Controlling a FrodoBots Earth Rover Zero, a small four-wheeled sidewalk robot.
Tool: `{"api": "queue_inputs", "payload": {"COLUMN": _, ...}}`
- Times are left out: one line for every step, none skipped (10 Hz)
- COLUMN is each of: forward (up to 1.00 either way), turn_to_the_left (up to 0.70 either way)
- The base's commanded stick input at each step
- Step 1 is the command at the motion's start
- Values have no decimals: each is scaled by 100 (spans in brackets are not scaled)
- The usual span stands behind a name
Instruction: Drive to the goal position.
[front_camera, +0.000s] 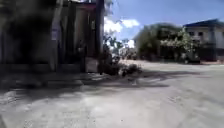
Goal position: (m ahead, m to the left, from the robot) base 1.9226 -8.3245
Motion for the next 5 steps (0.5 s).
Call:
{"api": "queue_inputs", "payload": {"forward": 95, "turn_to_the_left": -38}}
{"api": "queue_inputs", "payload": {"forward": 95, "turn_to_the_left": -38}}
{"api": "queue_inputs", "payload": {"forward": 95, "turn_to_the_left": -38}}
{"api": "queue_inputs", "payload": {"forward": 95, "turn_to_the_left": -38}}
{"api": "queue_inputs", "payload": {"forward": 95, "turn_to_the_left": -38}}
